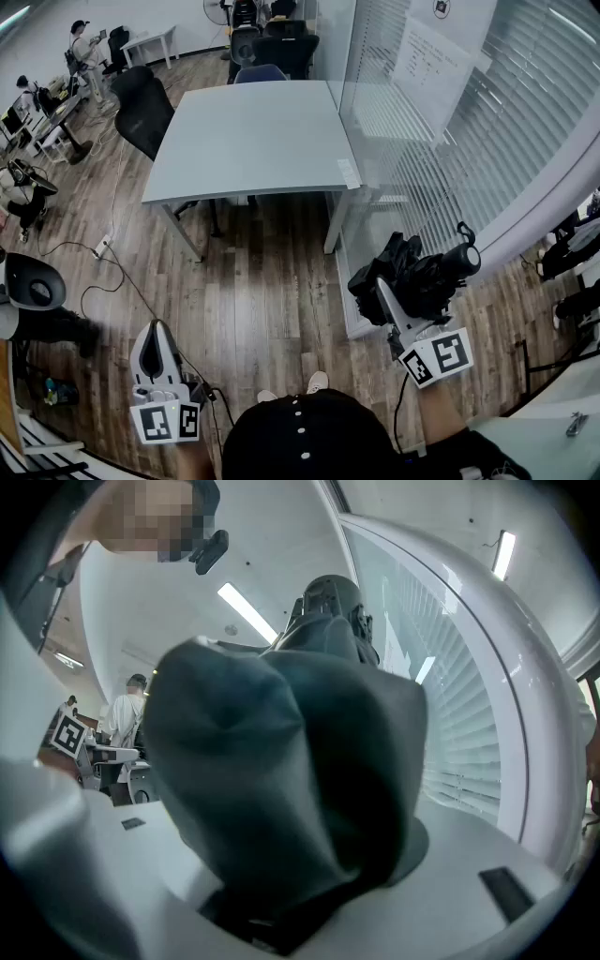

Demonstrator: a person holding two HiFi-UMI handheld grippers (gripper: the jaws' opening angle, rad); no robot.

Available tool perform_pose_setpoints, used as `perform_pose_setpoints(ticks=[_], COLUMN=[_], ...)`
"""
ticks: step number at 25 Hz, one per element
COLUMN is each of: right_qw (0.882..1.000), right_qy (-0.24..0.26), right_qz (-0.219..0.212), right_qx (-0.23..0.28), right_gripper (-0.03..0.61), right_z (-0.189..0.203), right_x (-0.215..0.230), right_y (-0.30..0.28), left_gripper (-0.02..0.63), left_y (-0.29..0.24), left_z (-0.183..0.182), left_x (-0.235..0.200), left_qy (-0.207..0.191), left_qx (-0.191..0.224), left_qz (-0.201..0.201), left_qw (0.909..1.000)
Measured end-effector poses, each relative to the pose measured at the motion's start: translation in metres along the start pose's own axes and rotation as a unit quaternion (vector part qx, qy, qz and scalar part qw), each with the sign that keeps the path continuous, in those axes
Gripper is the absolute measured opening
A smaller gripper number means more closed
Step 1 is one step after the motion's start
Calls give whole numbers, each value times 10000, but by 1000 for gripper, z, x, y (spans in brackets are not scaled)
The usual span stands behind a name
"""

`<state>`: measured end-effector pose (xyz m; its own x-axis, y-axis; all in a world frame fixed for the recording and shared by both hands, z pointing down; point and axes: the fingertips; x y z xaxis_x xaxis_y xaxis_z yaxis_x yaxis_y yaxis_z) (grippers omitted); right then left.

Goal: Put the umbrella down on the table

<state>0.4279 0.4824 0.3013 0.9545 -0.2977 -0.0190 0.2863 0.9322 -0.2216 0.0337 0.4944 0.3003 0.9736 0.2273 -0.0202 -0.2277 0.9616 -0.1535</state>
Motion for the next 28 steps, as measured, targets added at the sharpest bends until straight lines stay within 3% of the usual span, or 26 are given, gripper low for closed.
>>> perform_pose_setpoints(ticks=[8, 13, 19, 22, 28], right_qw=[10000, 9984, 9968, 9958, 9952], right_qy=[5, -207, 118, 30, 154], right_qz=[-64, -461, -760, -901, -967], right_qx=[35, 248, 215, 150, -13], right_gripper=[293, 295, 293, 295, 293], right_z=[0, -1, 11, 22, 29], right_x=[7, 3, 1, -2, -6], right_y=[0, 0, -10, -18, -35], left_gripper=[11, 11, 11, 11, 11], left_y=[-3, 5, 15, 17, 6], left_z=[-2, 2, 11, 21, 22], left_x=[12, 16, 32, 31, 22], left_qy=[-40, -25, 12, -26, 29], left_qx=[15, 19, 25, -45, -70], left_qz=[-24, -241, -618, -762, -837], left_qw=[10000, 9997, 9981, 9971, 9965])
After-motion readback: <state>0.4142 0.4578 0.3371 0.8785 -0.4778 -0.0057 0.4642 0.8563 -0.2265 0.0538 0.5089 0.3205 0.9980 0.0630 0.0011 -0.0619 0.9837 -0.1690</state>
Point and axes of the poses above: the fingertips, and each gripper's own axes: y backward along the fingers, x to its right, z out of its underside, and after that the axes turned 14 degrees about -x, right-handed
